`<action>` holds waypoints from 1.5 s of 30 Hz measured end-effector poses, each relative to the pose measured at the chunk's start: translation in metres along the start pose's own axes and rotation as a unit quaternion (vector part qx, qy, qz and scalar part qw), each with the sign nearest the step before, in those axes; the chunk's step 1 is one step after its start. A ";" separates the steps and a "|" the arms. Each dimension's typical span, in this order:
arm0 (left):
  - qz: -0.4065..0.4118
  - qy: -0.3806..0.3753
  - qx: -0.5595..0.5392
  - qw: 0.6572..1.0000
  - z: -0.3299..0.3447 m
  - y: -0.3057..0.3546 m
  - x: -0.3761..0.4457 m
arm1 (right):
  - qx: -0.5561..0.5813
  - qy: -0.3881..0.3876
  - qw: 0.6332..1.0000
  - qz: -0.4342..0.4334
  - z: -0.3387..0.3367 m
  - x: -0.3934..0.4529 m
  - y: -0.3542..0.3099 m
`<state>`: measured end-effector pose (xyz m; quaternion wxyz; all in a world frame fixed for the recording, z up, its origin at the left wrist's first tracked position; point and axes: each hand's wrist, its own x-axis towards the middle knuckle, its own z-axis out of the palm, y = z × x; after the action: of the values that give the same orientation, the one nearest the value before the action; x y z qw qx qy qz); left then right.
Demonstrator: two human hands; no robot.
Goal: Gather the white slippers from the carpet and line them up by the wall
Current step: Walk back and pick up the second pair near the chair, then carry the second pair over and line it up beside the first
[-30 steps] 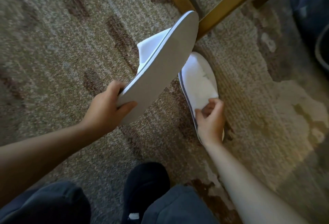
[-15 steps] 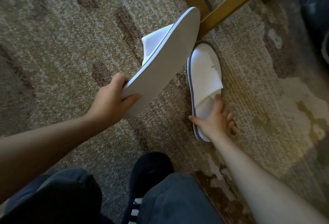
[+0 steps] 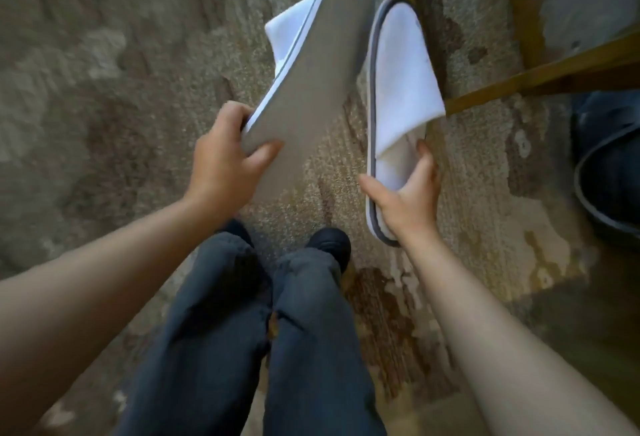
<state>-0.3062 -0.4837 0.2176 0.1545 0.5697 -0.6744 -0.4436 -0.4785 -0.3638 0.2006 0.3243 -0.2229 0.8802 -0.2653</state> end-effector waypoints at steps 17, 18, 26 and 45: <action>0.104 0.055 -0.103 0.988 -0.255 0.228 -0.126 | 0.165 0.071 0.979 -0.099 -0.164 -0.221 -0.265; 0.116 0.042 -0.103 0.987 -0.263 0.233 -0.137 | 0.181 0.098 0.974 -0.093 -0.167 -0.238 -0.265; 0.208 -0.091 -0.075 0.971 -0.288 0.278 -0.251 | 0.261 0.277 0.925 -0.001 -0.216 -0.391 -0.229; 0.487 -0.554 -0.031 0.674 -0.119 0.300 -0.751 | 0.342 0.697 0.572 0.267 -0.281 -0.900 0.068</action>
<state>-0.1827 0.1336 0.7395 -0.0357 -0.1949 -0.8045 -0.5600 -0.0662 0.2865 0.7488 -0.2810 0.4028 0.6979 -0.5213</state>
